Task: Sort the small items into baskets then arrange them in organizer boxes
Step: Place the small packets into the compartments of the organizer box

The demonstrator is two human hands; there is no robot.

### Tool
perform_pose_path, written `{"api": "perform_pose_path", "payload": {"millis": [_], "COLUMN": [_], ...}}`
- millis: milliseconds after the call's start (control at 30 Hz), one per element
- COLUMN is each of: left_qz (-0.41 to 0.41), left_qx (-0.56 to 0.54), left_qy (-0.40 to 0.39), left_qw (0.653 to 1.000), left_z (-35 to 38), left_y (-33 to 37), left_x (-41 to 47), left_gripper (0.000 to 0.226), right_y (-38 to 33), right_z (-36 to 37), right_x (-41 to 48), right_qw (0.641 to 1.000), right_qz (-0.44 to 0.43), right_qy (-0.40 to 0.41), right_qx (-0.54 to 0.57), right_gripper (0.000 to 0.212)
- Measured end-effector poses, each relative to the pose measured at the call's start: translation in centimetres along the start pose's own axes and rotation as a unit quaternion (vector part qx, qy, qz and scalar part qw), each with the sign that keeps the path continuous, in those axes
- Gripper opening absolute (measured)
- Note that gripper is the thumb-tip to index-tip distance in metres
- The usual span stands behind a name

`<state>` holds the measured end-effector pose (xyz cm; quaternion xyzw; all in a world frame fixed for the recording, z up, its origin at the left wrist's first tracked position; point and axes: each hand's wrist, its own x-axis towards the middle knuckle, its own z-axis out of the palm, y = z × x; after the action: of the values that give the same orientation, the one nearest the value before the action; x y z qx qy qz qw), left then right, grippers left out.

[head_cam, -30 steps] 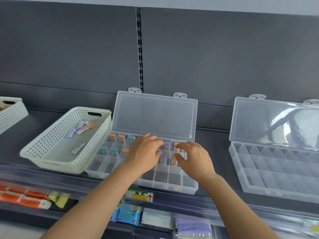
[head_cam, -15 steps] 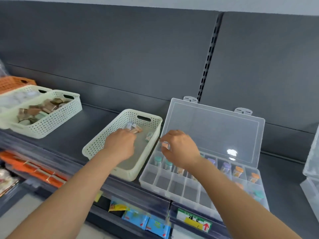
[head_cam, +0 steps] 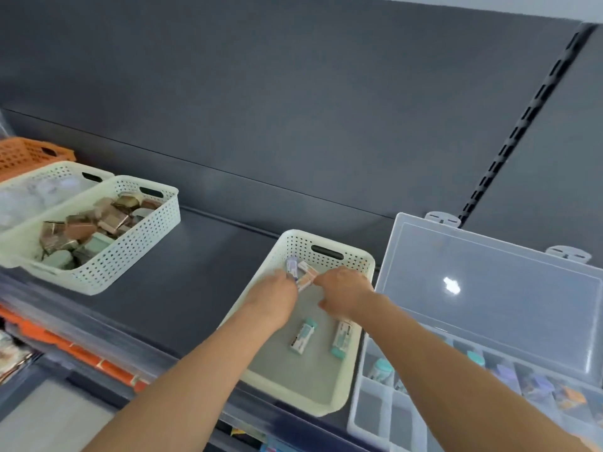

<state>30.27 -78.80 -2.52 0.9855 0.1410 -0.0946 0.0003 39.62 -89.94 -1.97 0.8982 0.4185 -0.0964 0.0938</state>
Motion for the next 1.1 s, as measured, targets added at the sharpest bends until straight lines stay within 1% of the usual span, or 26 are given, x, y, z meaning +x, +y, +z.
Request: {"api": "perform_pose_path", "payload": {"millis": [133, 200, 300, 333, 400, 433, 467, 500, 533, 567, 633, 700, 733, 800, 900, 967, 1000, 1100], "left_qz": [0.009, 0.003, 0.013, 0.022, 0.024, 0.017, 0.01, 0.009, 0.006, -0.003, -0.017, -0.021, -0.016, -0.002, 0.022, 0.041, 0.054, 0.102], "left_qx": [-0.023, -0.042, -0.043, -0.051, -0.082, -0.101, -0.121, -0.144, -0.169, -0.197, -0.255, -0.303, -0.315, -0.322, -0.338, -0.369, -0.379, -0.362], "left_qy": [0.006, -0.005, -0.049, -0.06, -0.063, -0.056, -0.048, -0.037, -0.023, -0.008, 0.032, 0.08, 0.098, 0.122, 0.192, 0.234, 0.242, 0.239], "left_qw": [1.0, 0.999, 0.998, 0.997, 0.994, 0.993, 0.991, 0.989, 0.985, 0.98, 0.966, 0.949, 0.944, 0.939, 0.921, 0.898, 0.892, 0.895], "left_z": [0.0, -0.3, -1.1, -1.3, -1.1, -0.9, -0.6, -0.4, -0.3, -0.4, -0.9, -1.7, -2.1, -3.0, -4.0, -4.5, -4.6, -4.6], "left_y": [-0.1, -0.3, -0.2, -0.2, -0.3, -0.3, -0.3, -0.4, -0.5, -0.6, -0.7, -0.3, 0.2, 1.4, 3.8, 5.5, 6.4, 9.0], "left_x": [0.8, 0.8, 0.6, 0.6, 0.6, 0.6, 0.5, 0.5, 0.4, 0.2, -0.2, -0.6, -1.0, -1.9, -3.8, -5.6, -6.5, -9.0], "left_gripper": [0.04, 0.041, 0.038, 0.045, 0.065, 0.071, 0.066, 0.052, 0.034, 0.021, 0.011, 0.009, 0.014, 0.025, 0.022, 0.02, 0.017, 0.007], "right_y": [-0.9, -1.2, -1.1, -1.0, -0.7, -0.4, -0.2, 0.1, 0.4, 0.7, 1.4, 2.0, 2.3, 3.0, 4.2, 4.9, 5.2, 5.8], "right_z": [0.6, 1.0, 1.2, 1.2, 1.0, 0.8, 0.5, 0.2, -0.1, -0.4, -0.9, -1.2, -1.4, -1.8, -2.0, -1.7, -1.4, -0.1], "right_x": [1.7, 2.5, 3.1, 3.1, 3.1, 3.0, 2.8, 2.5, 2.1, 1.7, 0.4, -1.5, -2.7, -5.4, -10.1, -13.3, -14.9, -18.8], "right_qw": [0.998, 0.997, 0.998, 0.998, 0.998, 0.997, 0.996, 0.994, 0.992, 0.988, 0.974, 0.948, 0.934, 0.914, 0.889, 0.866, 0.859, 0.854], "right_qz": [-0.029, -0.036, -0.038, -0.03, -0.008, -0.001, 0.011, 0.026, 0.038, 0.045, 0.05, 0.052, 0.051, 0.045, 0.052, 0.067, 0.07, 0.048], "right_qy": [0.047, 0.055, 0.052, 0.048, 0.052, 0.057, 0.06, 0.064, 0.07, 0.082, 0.121, 0.187, 0.22, 0.274, 0.335, 0.364, 0.373, 0.385], "right_qx": [0.039, 0.049, 0.025, 0.025, 0.037, 0.048, 0.063, 0.081, 0.101, 0.126, 0.186, 0.253, 0.277, 0.297, 0.309, 0.336, 0.344, 0.346], "right_gripper": [0.037, 0.035, 0.019, 0.017, 0.016, 0.015, 0.017, 0.019, 0.018, 0.015, 0.015, 0.017, 0.019, 0.021, 0.019, 0.016, 0.015, 0.011]}}
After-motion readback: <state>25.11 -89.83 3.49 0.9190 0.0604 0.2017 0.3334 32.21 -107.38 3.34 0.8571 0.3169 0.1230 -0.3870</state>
